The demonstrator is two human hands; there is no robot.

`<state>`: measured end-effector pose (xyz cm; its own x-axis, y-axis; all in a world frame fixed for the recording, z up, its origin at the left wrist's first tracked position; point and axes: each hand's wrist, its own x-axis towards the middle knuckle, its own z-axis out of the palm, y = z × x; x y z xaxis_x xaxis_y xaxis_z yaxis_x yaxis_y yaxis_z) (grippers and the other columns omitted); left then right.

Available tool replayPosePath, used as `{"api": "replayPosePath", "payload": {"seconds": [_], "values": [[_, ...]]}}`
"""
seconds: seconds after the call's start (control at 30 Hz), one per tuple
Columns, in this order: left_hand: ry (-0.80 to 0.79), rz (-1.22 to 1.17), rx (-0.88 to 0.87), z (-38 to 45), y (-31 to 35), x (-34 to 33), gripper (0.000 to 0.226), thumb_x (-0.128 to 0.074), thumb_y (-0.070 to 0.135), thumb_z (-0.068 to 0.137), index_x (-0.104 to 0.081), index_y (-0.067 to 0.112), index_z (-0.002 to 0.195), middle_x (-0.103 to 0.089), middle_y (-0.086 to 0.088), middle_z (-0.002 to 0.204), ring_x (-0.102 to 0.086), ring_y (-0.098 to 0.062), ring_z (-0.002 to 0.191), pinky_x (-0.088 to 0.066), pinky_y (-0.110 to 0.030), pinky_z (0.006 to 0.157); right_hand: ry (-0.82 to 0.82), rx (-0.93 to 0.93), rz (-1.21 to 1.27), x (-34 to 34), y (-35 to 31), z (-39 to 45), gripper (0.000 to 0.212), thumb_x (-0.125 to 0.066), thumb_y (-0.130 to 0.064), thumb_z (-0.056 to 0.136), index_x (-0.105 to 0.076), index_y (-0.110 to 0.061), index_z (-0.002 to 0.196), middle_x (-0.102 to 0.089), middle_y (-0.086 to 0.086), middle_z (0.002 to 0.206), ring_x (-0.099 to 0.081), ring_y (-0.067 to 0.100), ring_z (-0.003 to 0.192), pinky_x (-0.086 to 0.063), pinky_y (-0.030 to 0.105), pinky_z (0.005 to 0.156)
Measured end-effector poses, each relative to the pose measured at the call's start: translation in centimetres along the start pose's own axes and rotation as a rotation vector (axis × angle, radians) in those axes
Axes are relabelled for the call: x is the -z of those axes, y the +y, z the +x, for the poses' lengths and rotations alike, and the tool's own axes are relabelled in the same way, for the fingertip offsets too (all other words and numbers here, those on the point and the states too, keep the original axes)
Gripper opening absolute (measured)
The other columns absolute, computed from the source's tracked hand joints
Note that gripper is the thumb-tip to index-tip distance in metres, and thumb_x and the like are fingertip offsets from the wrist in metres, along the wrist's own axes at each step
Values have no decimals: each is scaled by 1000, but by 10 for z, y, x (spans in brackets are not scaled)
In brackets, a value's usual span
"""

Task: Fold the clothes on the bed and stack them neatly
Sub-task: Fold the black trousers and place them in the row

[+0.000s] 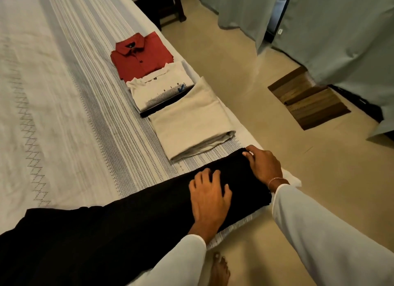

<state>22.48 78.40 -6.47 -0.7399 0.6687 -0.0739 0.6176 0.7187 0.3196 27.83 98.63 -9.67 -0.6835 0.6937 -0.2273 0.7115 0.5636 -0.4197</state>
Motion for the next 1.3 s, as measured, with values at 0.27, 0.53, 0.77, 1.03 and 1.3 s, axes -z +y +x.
{"api": "replayPosePath", "payload": {"seconds": [0.27, 0.53, 0.77, 1.03, 1.3], "values": [[-297, 98, -71, -19, -66, -42, 106, -20, 88, 84, 5, 20, 161, 15, 0, 168, 21, -25, 153, 11, -62, 120, 193, -226, -90, -25, -12, -26, 45, -41, -54, 102, -51, -12, 112, -61, 17, 111, -59, 40, 100, -45, 41, 73], [-427, -304, -67, -8, -87, -46, 77, -29, 62, 101, 11, 32, 160, 21, 14, 165, 31, -7, 147, 20, -56, 119, -404, -300, 406, 21, 2, -24, 42, -65, -52, 92, -72, -17, 114, -73, -4, 103, -69, 19, 98, -54, 33, 86], [-454, -669, 29, -7, -93, -26, 65, -38, 45, 106, -7, 31, 161, 4, 17, 165, 19, -2, 149, 19, -49, 121, -381, 1, 462, 51, -23, -40, 40, -58, -34, 101, -54, -30, 141, -63, -6, 133, -59, 20, 123, -52, 45, 103], [-586, -1928, 556, -26, -120, 94, 93, -57, 82, 75, -61, 9, 133, -70, -15, 112, -67, -27, 96, -51, -40, 88, -488, 327, 537, 56, -202, -98, 52, -53, -20, 104, -43, -48, 147, -52, -12, 149, -54, 2, 129, -41, 31, 114], [-313, -1774, 808, -88, -256, 131, 24, -59, 13, 97, -70, 2, 114, -68, -27, 117, -67, -38, 110, -53, -46, 99, -225, 457, 364, -80, -277, -173, 29, -63, -37, 97, -68, -25, 123, -67, -7, 110, -65, 12, 97, -55, 37, 86]]}}
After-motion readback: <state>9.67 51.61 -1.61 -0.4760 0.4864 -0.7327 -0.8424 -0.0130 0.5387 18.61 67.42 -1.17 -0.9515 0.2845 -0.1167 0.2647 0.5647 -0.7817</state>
